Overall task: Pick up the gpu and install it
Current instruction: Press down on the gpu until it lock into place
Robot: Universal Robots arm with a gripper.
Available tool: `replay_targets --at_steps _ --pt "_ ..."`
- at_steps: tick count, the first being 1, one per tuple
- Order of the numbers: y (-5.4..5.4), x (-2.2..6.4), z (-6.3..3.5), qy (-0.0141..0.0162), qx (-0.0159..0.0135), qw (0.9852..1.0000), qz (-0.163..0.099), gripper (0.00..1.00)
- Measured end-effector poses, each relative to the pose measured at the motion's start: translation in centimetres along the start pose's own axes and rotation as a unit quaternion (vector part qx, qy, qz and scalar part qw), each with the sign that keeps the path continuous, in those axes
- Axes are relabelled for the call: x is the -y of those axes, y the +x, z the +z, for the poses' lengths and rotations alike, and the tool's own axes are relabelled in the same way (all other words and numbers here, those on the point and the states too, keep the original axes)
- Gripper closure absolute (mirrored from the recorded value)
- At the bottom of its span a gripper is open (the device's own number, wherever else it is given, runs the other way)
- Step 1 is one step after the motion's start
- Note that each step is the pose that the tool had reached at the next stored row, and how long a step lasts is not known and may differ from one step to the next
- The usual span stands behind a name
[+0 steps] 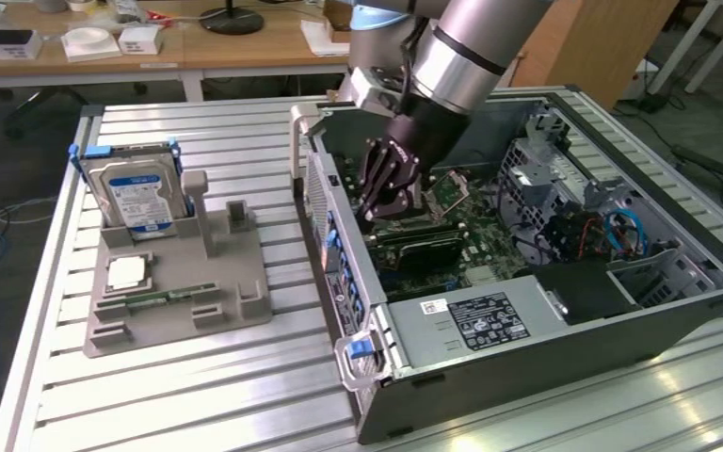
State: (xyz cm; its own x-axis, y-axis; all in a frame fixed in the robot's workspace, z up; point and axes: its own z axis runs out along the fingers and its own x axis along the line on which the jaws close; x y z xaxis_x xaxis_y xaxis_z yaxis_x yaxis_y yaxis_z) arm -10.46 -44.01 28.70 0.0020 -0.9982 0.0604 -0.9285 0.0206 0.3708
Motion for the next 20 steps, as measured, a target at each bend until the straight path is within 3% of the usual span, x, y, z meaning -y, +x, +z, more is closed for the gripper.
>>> replay_targets --at_steps 2,7,12,20 --pt "0.0 -0.16 0.05 0.0082 -0.0014 1.0 0.001 0.9" --pt "-0.2 -0.53 0.18 0.034 -0.0048 0.9994 0.004 0.9" --pt "-0.3 -1.3 0.38 0.0515 -0.0109 0.9986 0.007 0.9" --pt "-0.7 -2.25 0.47 0.0798 -0.0231 0.9964 0.014 0.9"
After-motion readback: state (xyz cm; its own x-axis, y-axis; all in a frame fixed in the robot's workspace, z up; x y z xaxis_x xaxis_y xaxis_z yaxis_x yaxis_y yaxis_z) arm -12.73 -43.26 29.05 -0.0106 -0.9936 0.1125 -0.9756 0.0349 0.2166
